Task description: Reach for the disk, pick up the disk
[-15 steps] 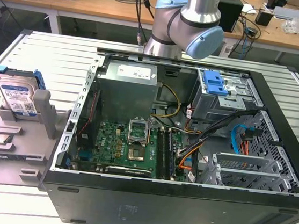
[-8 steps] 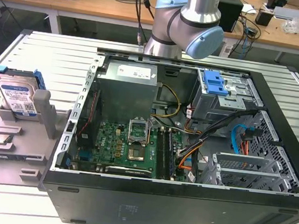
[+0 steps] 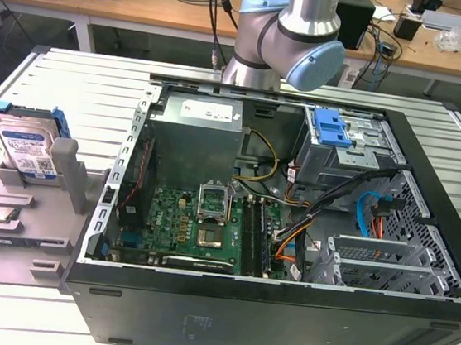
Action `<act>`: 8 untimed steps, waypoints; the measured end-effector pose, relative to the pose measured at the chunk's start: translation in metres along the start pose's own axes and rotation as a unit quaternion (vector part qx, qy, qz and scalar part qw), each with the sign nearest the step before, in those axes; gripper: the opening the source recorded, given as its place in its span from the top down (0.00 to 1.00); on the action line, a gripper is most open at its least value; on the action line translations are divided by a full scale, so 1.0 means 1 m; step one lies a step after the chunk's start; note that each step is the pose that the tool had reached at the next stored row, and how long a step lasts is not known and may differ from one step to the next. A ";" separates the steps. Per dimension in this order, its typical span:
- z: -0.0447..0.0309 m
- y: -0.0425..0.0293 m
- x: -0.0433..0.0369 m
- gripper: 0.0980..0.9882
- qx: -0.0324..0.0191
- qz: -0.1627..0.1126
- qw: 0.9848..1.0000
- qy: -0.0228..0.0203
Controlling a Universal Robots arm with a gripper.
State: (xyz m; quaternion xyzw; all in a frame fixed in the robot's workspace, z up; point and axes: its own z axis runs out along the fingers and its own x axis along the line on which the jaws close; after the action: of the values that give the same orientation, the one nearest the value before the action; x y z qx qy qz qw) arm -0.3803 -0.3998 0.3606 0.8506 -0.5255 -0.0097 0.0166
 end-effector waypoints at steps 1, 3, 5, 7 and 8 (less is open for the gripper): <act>0.0000 0.0000 0.0000 0.99 0.000 0.007 1.000 0.000; 0.0003 0.0000 0.0000 0.99 0.000 0.036 0.999 -0.001; 0.0006 0.0000 0.0000 0.99 0.000 0.063 0.998 -0.002; 0.0008 0.0000 0.0000 0.99 0.000 0.082 0.997 -0.003; 0.0009 0.0000 0.0000 0.99 0.000 0.090 0.996 -0.003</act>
State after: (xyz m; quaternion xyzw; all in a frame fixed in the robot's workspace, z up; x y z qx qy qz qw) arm -0.3803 -0.3999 0.3597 0.7999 -0.5999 -0.0110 0.0160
